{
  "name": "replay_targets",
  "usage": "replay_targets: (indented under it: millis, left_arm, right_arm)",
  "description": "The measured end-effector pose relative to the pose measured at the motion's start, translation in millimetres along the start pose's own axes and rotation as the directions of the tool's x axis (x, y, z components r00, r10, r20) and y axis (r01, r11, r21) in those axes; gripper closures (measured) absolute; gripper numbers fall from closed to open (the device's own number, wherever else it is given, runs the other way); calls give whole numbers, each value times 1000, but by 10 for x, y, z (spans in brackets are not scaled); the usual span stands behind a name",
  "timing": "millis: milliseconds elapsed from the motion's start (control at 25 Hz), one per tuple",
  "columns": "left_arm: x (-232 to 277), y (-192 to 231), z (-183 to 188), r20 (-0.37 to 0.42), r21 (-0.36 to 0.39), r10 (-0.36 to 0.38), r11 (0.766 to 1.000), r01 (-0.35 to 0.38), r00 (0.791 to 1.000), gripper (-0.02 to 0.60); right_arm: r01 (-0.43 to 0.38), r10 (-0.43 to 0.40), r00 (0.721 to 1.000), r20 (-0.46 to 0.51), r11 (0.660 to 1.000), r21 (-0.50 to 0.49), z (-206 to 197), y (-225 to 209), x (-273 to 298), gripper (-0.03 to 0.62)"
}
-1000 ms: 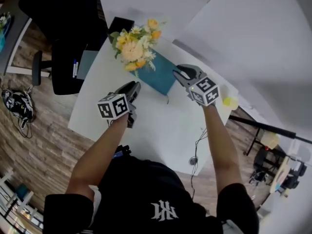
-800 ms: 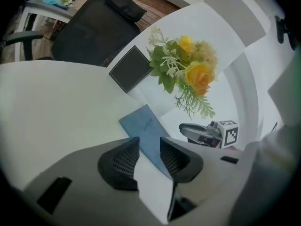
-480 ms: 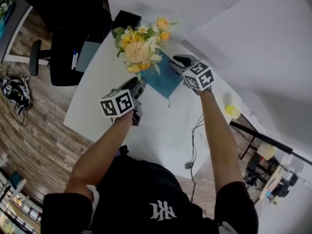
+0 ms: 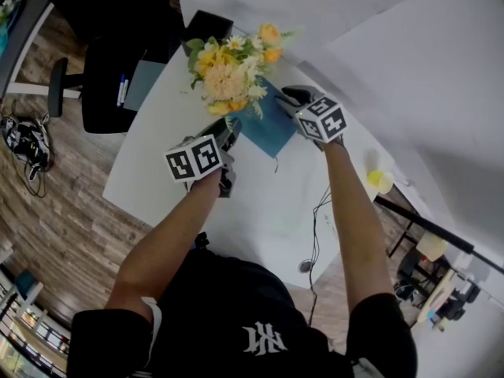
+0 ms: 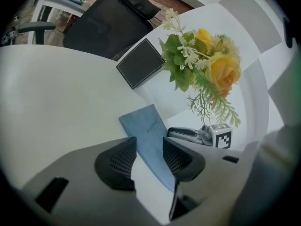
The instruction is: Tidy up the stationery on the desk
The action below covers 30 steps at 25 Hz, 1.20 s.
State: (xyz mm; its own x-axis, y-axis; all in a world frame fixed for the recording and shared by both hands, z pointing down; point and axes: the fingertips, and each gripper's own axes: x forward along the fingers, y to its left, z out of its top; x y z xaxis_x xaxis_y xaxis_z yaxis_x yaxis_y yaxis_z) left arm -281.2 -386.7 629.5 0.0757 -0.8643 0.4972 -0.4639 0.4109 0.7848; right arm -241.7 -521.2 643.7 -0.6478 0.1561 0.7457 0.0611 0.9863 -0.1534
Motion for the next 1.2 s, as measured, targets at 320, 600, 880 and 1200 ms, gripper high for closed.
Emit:
replay_targets:
  millis: [320,600,880,1200]
  left_arm:
    - [58,-12,-40,-26,11,16,1000,-16,1000,417]
    - [50,-1,-83,-95,121,31,993,-19,995,417]
    - [-12,-28,-271,-269,404,93,914,25,958,419]
    - [-196,-84,-672,-389,555,127,823,122,912,417]
  right_arm:
    - [3,-2,1000,-5,1000,30,-18,28,9,474]
    - [-1,3,1000,-13,995,102,-248,178,-126,474]
    - [44,-40,999,-26,977,207,-668,586,-380,474]
    - [87,-75,996,-51,948,306,-1170,1197,-632,476]
